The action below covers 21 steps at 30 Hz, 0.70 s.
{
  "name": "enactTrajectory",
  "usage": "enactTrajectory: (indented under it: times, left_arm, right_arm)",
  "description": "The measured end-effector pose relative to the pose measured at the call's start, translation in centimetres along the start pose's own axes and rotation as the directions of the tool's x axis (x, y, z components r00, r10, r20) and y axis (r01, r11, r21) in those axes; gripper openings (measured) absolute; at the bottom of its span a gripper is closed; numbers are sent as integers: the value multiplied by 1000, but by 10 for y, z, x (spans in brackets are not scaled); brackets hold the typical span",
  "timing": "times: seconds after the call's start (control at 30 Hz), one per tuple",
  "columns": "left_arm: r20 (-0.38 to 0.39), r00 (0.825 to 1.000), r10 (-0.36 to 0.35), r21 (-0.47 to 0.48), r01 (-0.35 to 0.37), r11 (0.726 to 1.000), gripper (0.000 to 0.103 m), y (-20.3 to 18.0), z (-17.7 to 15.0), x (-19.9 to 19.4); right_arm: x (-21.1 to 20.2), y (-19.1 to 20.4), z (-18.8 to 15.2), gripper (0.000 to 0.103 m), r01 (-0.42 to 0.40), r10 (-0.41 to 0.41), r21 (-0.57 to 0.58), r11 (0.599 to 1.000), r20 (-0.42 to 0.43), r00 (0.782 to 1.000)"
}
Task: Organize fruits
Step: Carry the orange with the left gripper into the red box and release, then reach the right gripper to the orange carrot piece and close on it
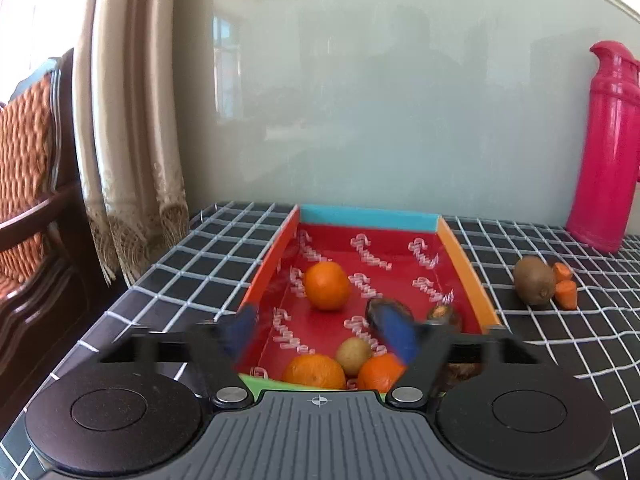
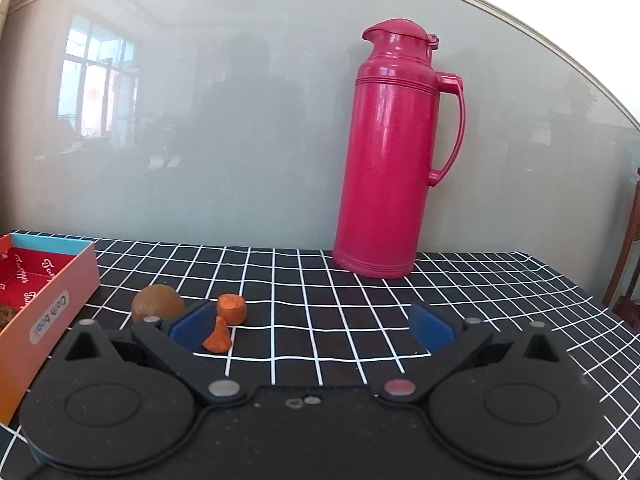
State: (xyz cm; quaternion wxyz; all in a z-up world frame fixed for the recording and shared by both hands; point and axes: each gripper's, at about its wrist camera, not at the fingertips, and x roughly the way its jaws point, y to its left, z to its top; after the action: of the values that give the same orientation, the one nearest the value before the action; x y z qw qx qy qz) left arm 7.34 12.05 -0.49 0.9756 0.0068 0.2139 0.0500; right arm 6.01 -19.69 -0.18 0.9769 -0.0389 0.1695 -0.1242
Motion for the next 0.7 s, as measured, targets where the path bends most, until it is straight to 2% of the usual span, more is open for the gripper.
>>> enactTrajectory:
  times: [0.2, 0.27, 0.33, 0.43, 0.53, 0.7]
  left_arm:
    - [12, 1000, -5, 16, 5, 1000, 79, -3, 1, -2]
    - [16, 1000, -5, 15, 4, 1000, 83, -4, 1, -3]
    - [26, 1000, -3, 18, 2, 1000, 93, -5, 2, -5]
    - [47, 999, 2, 31, -3, 1000, 101, -9, 2, -7]
    - [58, 998, -2, 41, 0, 999, 103, -13, 3, -10]
    - [72, 997, -8, 51, 4, 999, 103, -19, 3, -14]
  right_arm:
    - [0, -2, -1, 103, -32, 32, -11, 999, -1, 999]
    - [-1, -4, -1, 103, -38, 38, -8, 999, -7, 999]
    - [0, -5, -1, 103, -38, 38, -7, 999, -10, 999]
    - [3, -9, 0, 103, -49, 49, 9, 999, -32, 998]
    - [8, -15, -1, 103, -97, 101, 51, 994, -79, 992]
    - [9, -18, -3, 103, -100, 104, 47, 994, -86, 991]
